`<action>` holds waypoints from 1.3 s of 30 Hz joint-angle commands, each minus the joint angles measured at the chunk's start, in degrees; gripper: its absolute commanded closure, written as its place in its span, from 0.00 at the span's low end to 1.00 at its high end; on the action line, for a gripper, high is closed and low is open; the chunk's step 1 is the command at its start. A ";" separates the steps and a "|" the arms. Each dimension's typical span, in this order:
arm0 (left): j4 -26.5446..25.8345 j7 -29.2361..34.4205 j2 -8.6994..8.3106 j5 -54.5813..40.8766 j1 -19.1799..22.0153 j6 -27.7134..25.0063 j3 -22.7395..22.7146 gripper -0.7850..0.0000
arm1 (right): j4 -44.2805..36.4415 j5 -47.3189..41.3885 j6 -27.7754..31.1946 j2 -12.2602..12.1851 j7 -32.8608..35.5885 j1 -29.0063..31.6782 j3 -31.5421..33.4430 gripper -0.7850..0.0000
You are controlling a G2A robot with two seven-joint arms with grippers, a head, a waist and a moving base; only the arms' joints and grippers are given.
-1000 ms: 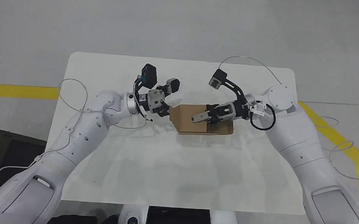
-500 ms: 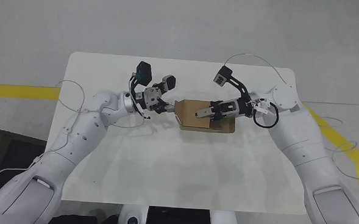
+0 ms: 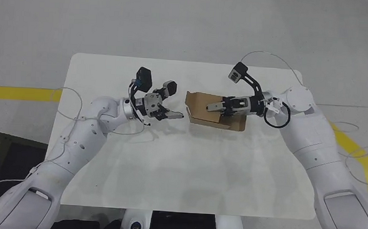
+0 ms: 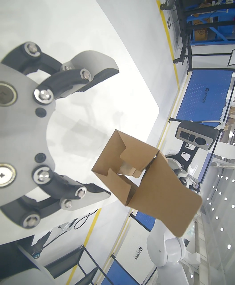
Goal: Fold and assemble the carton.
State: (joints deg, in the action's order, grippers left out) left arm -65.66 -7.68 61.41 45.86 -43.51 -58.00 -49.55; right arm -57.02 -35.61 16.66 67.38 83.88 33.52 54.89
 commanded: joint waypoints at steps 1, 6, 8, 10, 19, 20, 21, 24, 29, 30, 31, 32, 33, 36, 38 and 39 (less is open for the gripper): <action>-0.50 0.28 0.00 0.02 -0.10 0.00 0.10 0.00 | -0.31 0.23 -0.11 -0.04 -0.16 0.11 0.18 1.00; -0.26 0.66 0.26 0.06 0.54 0.00 0.18 0.00 | -1.59 0.41 -0.45 0.06 -0.68 0.50 0.03 1.00; 0.37 0.72 0.52 0.10 0.99 0.19 0.16 0.00 | -2.23 0.38 -0.56 0.16 -0.88 0.73 -0.19 1.00; 0.78 0.89 0.82 0.08 1.33 0.38 0.34 0.00 | -2.88 0.61 -0.65 0.30 -1.16 0.94 -0.56 1.00; 1.23 1.83 1.93 0.13 2.07 0.00 1.14 0.00 | -2.88 0.49 -0.72 0.60 -1.55 1.05 -0.73 1.00; 1.30 1.88 1.99 0.14 2.09 0.00 1.11 0.00 | -2.73 0.57 -0.66 0.58 -1.50 1.05 -0.63 1.00; 1.35 1.91 2.05 0.16 2.10 0.00 1.06 0.00 | -2.53 0.68 -0.62 0.55 -1.45 1.05 -0.50 1.00; 1.83 1.80 2.04 0.18 2.04 0.00 0.34 0.00 | -1.61 1.85 -0.53 0.35 -1.82 0.95 0.02 1.00; 2.19 1.69 1.57 0.52 1.70 0.00 -2.14 0.00 | -0.63 5.70 -0.61 -0.31 -3.28 0.75 1.22 1.00; 2.03 1.87 1.43 0.68 1.62 0.00 -2.69 0.00 | -0.65 6.32 -0.69 -0.44 -3.56 0.80 1.46 1.00; 1.84 2.04 1.26 0.83 1.54 0.00 -3.32 0.00 | -0.72 7.29 -0.83 -0.59 -3.82 0.79 1.62 1.00; 1.58 2.28 1.08 0.99 1.43 0.00 -3.93 0.00 | -0.81 8.19 -1.08 -0.73 -4.14 0.82 1.76 1.00; 1.12 2.54 0.89 1.15 1.33 0.00 -4.54 0.00 | -0.93 8.98 -1.39 -0.84 -4.39 0.92 1.84 1.00; -1.17 3.21 0.31 1.28 0.93 0.00 -6.19 0.00 | -1.72 11.22 -2.49 -1.09 -4.80 1.24 1.71 1.00; -2.98 3.55 -0.04 1.14 0.62 0.00 -6.98 0.00 | -2.44 12.07 -3.04 -1.14 -5.16 1.53 1.46 1.00; -3.75 3.73 -0.19 1.04 0.51 0.00 -7.32 0.00 | -2.76 12.50 -3.32 -1.15 -5.26 1.63 1.31 1.00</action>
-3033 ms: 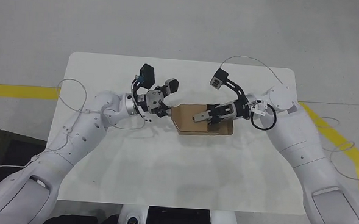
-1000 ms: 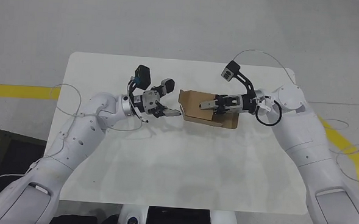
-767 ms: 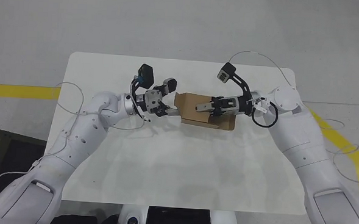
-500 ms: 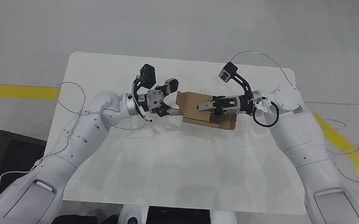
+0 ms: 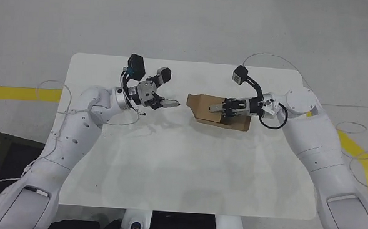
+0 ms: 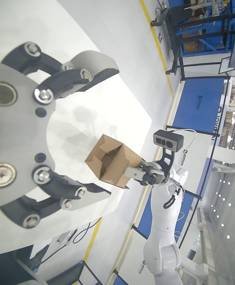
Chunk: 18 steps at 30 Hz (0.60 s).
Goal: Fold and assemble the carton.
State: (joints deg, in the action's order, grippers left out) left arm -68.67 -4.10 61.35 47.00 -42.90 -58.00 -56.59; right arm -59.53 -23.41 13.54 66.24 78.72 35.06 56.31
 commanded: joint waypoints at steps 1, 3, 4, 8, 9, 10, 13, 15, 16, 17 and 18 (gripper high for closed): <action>-1.43 0.29 -0.26 -0.21 -0.17 0.00 -0.57 0.00 | -0.51 0.81 -0.47 -0.01 -0.20 0.12 -0.28 1.00; -2.50 0.66 -0.43 -0.31 -0.19 0.00 -0.98 0.00 | -1.12 1.31 -0.90 0.02 -0.28 0.27 -0.66 1.00; -2.83 0.87 -0.47 -0.26 -0.12 0.00 -1.11 0.00 | -1.37 1.68 -1.14 0.03 -0.36 0.27 -0.83 1.00; -3.80 2.17 -0.35 0.65 0.41 0.00 -0.71 0.00 | -2.09 1.97 -1.64 0.10 -0.64 0.36 -1.23 1.00; -3.90 2.54 -0.27 1.02 0.56 0.00 -0.41 0.00 | -2.23 1.95 -1.74 0.12 -0.62 0.34 -1.30 1.00; -3.90 2.88 -0.18 1.28 0.72 0.00 -0.10 0.00 | -2.34 2.03 -1.74 0.13 -0.59 0.29 -1.36 1.00; -3.25 3.95 0.12 1.95 1.35 0.37 0.59 0.00 | -2.65 1.99 -1.77 0.15 -0.46 0.13 -1.40 1.00; -2.66 4.88 0.32 2.35 1.81 1.19 0.99 0.00 | -2.97 1.77 -1.67 0.15 -0.32 0.12 -1.36 1.00; -2.38 5.16 0.41 2.32 1.95 1.45 1.12 0.00 | -3.06 1.58 -1.58 0.14 -0.32 0.16 -1.28 1.00; -2.11 5.41 0.49 2.20 2.08 1.63 1.21 0.00 | -3.15 1.43 -1.50 0.13 -0.27 0.18 -1.20 1.00; -1.82 5.71 0.55 2.06 2.18 1.82 1.24 0.00 | -3.21 1.11 -1.32 0.11 -0.20 0.25 -1.06 1.00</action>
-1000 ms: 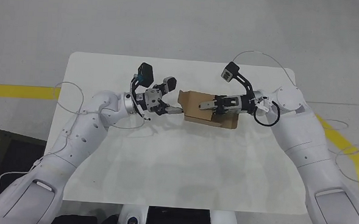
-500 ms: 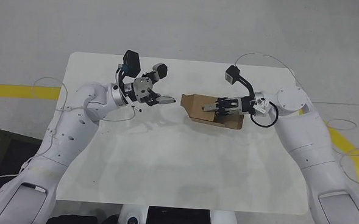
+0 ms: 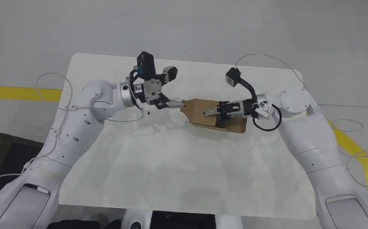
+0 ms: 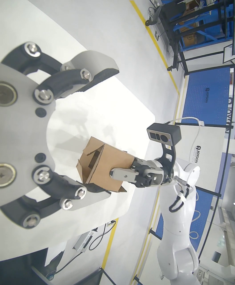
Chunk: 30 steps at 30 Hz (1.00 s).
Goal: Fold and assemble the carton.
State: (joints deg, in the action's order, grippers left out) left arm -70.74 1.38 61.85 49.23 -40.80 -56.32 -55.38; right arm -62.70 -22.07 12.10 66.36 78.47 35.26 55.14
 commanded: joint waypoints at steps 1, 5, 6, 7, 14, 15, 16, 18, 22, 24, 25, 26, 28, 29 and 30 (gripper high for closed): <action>0.54 0.52 0.09 -0.35 0.13 0.25 0.02 0.00 | -0.06 -0.50 0.26 -0.04 0.13 0.11 0.24 1.00; 1.48 1.60 0.10 -1.07 0.09 0.60 -0.37 0.00 | -0.38 -1.30 0.75 -0.10 0.53 0.26 0.59 1.00; 1.60 1.81 0.09 -1.28 0.01 0.63 -0.51 0.00 | -0.45 -1.49 0.80 -0.11 0.59 0.30 0.64 1.00; 1.67 1.96 0.07 -1.50 -0.11 0.63 -0.67 0.00 | -0.51 -1.71 0.86 -0.11 0.59 0.34 0.71 1.00; 1.82 3.22 -0.24 -2.91 -1.60 0.62 -2.03 0.00 | -0.92 -3.24 1.20 -0.19 0.83 0.48 1.38 1.00; 1.85 3.42 -0.29 -3.10 -1.82 0.69 -2.21 0.00 | -1.14 -3.24 1.13 -0.21 0.91 0.47 1.40 1.00; 1.85 3.61 -0.33 -3.26 -2.00 0.78 -2.39 0.00 | -1.34 -3.22 1.04 -0.22 0.89 0.49 1.42 1.00; 1.81 3.98 -0.38 -3.68 -2.38 0.89 -2.67 0.00 | -1.95 -3.36 0.95 -0.24 0.93 0.53 1.48 1.00; 1.64 5.32 -0.46 -4.63 -2.97 0.79 -2.90 0.00 | -3.19 -4.55 0.85 -0.23 1.00 0.79 1.68 1.00; 1.61 5.93 -0.46 -5.10 -3.12 0.90 -2.95 0.00 | -3.59 -5.25 0.86 -0.20 1.18 0.88 1.76 1.00; 1.63 6.20 -0.45 -5.38 -3.18 0.91 -2.93 0.00 | -3.68 -5.41 0.77 -0.20 1.29 0.92 1.74 1.00; 1.69 6.44 -0.43 -5.68 -3.19 0.95 -2.92 0.00 | -3.80 -5.83 0.75 -0.17 1.43 0.97 1.73 1.00; 1.78 6.90 -0.35 -6.34 -3.20 1.03 -2.81 0.00 | -3.89 -6.14 0.77 -0.14 1.52 0.98 1.69 1.00; 1.82 7.07 -0.30 -6.71 -3.19 1.02 -2.72 0.00 | -3.92 -6.51 0.82 -0.11 1.58 1.02 1.69 1.00; 1.86 7.23 -0.24 -7.08 -3.17 1.00 -2.60 0.00 | -3.92 -6.70 0.85 -0.08 1.59 1.02 1.67 1.00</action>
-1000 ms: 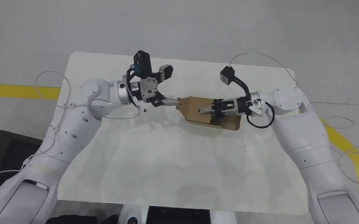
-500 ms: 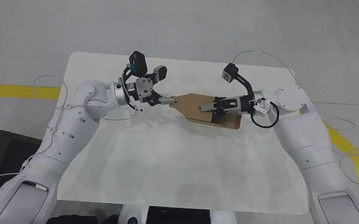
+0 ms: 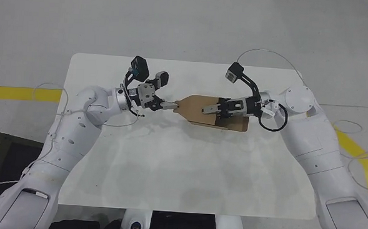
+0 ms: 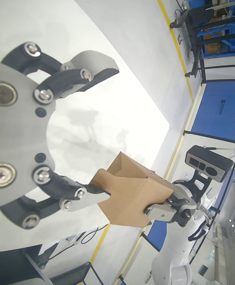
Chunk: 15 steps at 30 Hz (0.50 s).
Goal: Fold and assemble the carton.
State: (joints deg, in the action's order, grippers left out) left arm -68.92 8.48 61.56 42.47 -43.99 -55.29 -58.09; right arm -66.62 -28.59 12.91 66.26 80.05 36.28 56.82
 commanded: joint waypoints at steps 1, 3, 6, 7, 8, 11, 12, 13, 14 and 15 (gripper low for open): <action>0.07 0.28 0.12 -0.75 0.04 -0.08 0.26 0.00 | -0.05 -0.37 0.08 0.05 0.07 -0.02 -0.04 1.00; 0.11 0.64 0.27 -1.50 0.15 -0.17 0.59 0.00 | -0.13 -0.96 0.12 0.12 0.18 -0.02 -0.10 1.00; 0.01 1.18 0.52 -2.45 0.36 -0.47 1.18 0.00 | -0.16 -1.62 0.24 0.24 0.24 -0.09 -0.24 1.00; -0.01 1.36 0.58 -2.60 0.48 -0.54 1.32 0.00 | -0.07 -1.77 0.26 0.27 0.25 -0.11 -0.29 1.00; -0.01 1.51 0.64 -2.70 0.59 -0.61 1.44 0.00 | -0.02 -1.92 0.35 0.31 0.27 -0.14 -0.32 1.00; 0.13 1.66 0.80 -2.96 0.85 -0.71 1.61 0.00 | 0.37 -3.22 0.50 0.43 0.28 -0.07 -0.26 1.00; 0.17 1.71 0.85 -2.99 0.92 -0.73 1.66 0.00 | 0.48 -3.77 0.59 0.48 0.33 -0.03 -0.20 1.00; 0.20 1.74 0.89 -2.99 1.00 -0.81 1.70 0.00 | 0.59 -4.24 0.71 0.52 0.48 -0.01 -0.17 1.00; 0.24 1.79 0.94 -2.97 1.04 -0.94 1.79 0.00 | 0.72 -4.84 0.77 0.57 0.61 0.03 -0.13 1.00; 0.24 1.81 0.99 -2.97 1.09 -1.05 1.88 0.00 | 0.85 -5.33 0.89 0.61 0.76 0.03 -0.10 1.00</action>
State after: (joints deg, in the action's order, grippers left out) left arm -68.68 10.26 62.51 39.48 -42.94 -56.24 -56.29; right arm -65.87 -33.49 13.72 66.84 80.68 36.31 56.70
